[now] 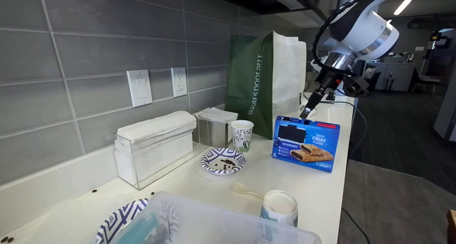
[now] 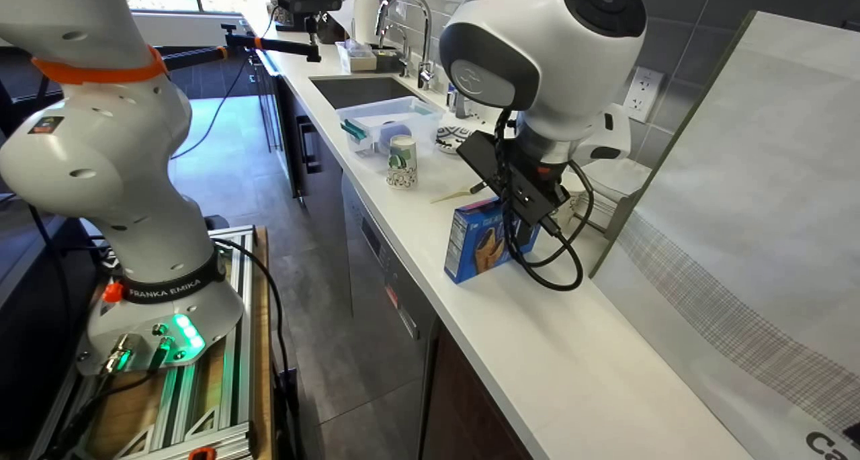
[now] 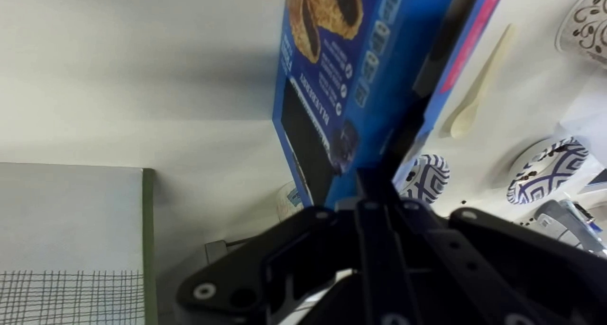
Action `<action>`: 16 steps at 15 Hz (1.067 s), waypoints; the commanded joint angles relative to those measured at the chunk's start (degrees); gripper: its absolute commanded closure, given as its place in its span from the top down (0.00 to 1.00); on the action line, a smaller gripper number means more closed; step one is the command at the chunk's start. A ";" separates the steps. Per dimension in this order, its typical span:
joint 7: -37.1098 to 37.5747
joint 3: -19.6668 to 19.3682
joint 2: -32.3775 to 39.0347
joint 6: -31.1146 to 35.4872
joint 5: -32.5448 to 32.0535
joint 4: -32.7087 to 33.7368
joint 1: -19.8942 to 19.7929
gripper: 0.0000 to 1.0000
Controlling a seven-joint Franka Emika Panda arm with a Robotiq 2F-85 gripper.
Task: Open the blue box
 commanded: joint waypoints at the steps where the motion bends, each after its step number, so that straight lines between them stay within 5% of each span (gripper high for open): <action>1: 0.86 0.98 1.18 0.17 -0.73 0.47 -0.69 0.00; 16: -1.98 0.64 0.34 -9.39 3.17 1.26 -1.51 0.00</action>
